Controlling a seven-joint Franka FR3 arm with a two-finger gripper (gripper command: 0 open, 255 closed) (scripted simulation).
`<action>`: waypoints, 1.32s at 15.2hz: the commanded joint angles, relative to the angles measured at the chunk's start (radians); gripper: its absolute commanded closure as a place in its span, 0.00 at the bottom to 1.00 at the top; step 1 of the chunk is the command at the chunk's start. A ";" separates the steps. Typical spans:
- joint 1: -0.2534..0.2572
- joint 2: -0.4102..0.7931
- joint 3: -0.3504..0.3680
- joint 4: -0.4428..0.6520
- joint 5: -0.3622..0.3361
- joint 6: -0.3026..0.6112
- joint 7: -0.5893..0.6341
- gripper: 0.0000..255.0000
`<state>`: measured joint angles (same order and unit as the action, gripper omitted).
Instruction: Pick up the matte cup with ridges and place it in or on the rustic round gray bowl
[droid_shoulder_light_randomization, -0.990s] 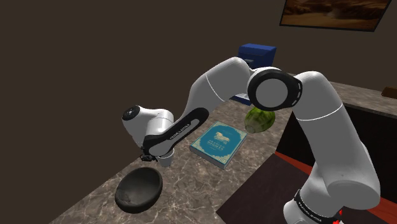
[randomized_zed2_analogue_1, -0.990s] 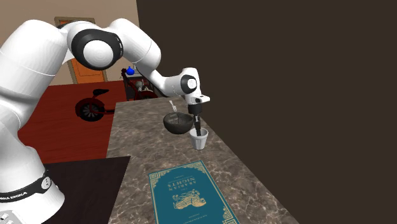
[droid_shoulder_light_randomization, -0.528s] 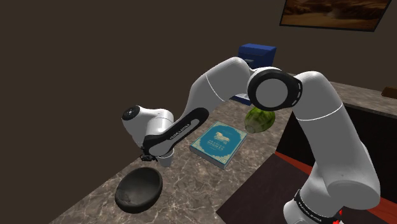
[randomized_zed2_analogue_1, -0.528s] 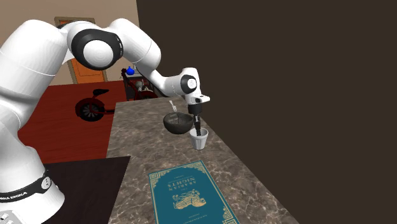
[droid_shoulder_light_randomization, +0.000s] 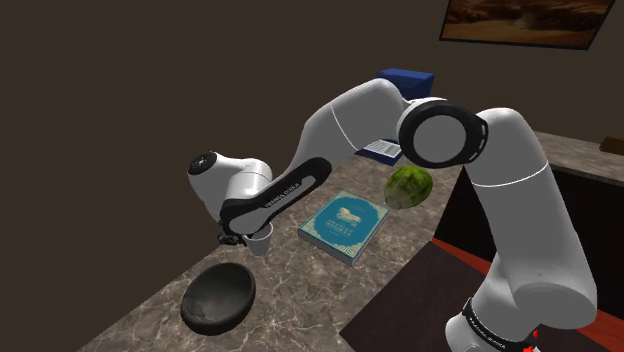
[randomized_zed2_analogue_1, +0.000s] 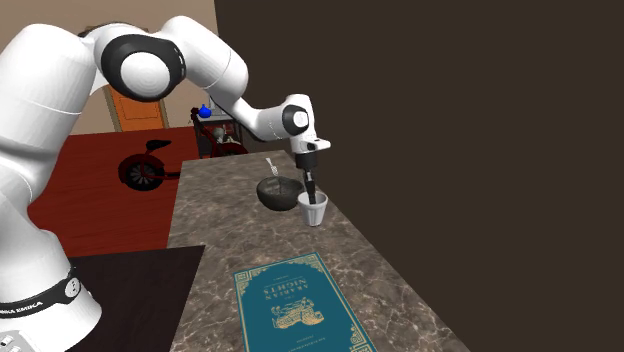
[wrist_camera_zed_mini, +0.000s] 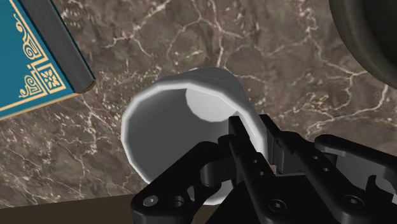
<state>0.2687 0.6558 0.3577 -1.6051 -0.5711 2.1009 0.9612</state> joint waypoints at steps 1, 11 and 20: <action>-0.003 -0.017 0.005 0.000 0.008 -0.015 -0.008 1.00; -0.014 -0.086 0.027 0.027 0.047 -0.102 -0.050 1.00; -0.018 -0.135 0.042 0.073 0.078 -0.189 -0.087 1.00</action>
<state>0.2515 0.5265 0.3984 -1.5358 -0.4964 1.9214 0.8779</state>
